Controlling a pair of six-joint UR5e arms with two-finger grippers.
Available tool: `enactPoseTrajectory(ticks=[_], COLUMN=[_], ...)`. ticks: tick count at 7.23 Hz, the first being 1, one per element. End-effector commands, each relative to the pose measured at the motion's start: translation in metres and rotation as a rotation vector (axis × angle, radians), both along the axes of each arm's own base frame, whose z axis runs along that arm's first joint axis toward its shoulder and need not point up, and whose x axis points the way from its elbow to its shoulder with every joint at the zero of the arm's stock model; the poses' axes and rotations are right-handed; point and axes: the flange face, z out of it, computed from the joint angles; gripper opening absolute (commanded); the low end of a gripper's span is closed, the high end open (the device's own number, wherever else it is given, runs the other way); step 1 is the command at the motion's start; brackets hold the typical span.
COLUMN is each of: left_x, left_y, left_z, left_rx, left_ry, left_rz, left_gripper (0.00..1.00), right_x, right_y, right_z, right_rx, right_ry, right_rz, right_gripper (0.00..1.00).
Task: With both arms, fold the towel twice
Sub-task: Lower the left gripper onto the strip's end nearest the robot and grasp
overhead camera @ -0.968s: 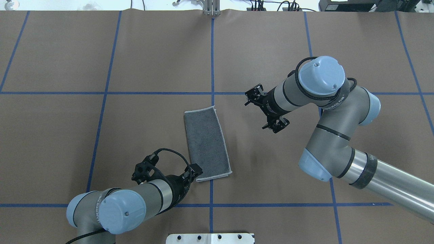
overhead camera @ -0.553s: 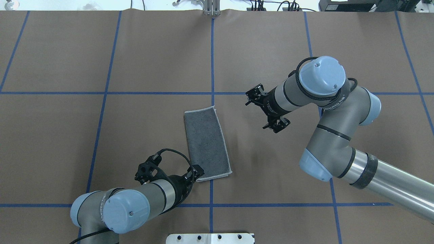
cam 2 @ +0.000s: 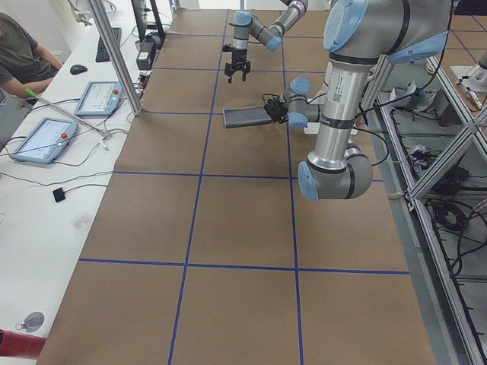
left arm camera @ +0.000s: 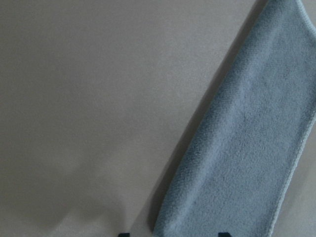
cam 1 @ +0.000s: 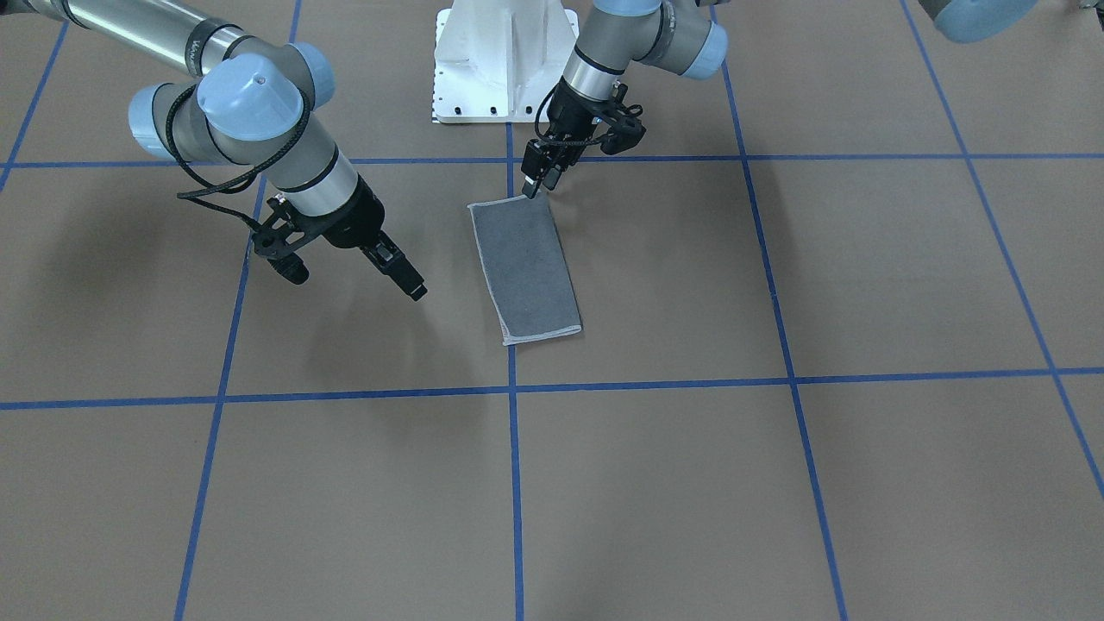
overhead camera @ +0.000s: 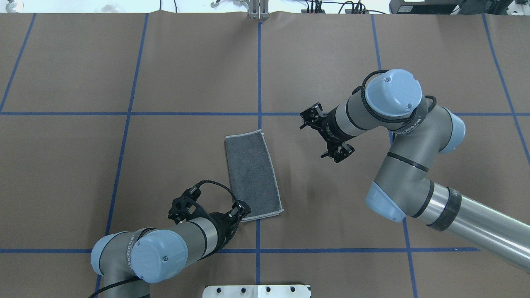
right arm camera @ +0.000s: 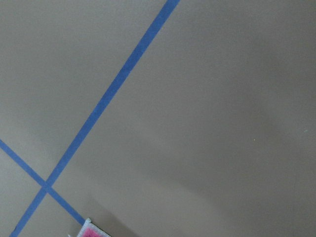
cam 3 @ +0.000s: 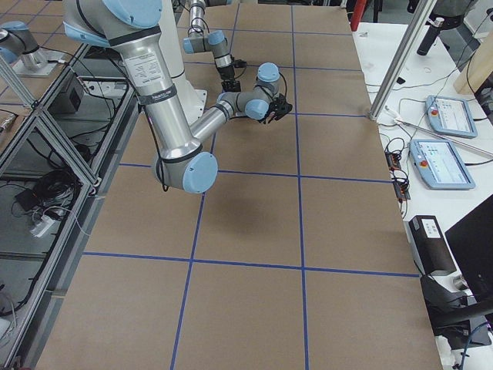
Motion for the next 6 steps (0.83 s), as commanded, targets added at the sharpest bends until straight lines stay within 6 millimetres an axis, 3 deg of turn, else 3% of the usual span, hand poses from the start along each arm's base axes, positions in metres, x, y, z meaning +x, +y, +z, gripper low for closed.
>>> enactPoseTrajectory(ticks=[1, 5, 6], left_x=[0.0003, 0.0043, 0.0043], left_y=[-0.0007, -0.0033, -0.0033], left_z=[0.0006, 0.0022, 0.0021], left_rx=[-0.001, 0.000, 0.000], left_ry=[-0.001, -0.009, -0.009], left_rz=[-0.001, -0.004, -0.004], left_gripper=[0.46, 0.46, 0.34], right_x=[-0.0017, -0.0027, -0.0023], right_y=[0.0012, 0.0018, 0.0020], right_z=[0.0015, 0.0007, 0.0000], right_rx=[0.002, 0.001, 0.002], right_ry=[0.005, 0.004, 0.003], right_rz=[0.003, 0.002, 0.002], right_gripper=[1.00, 1.00, 1.00])
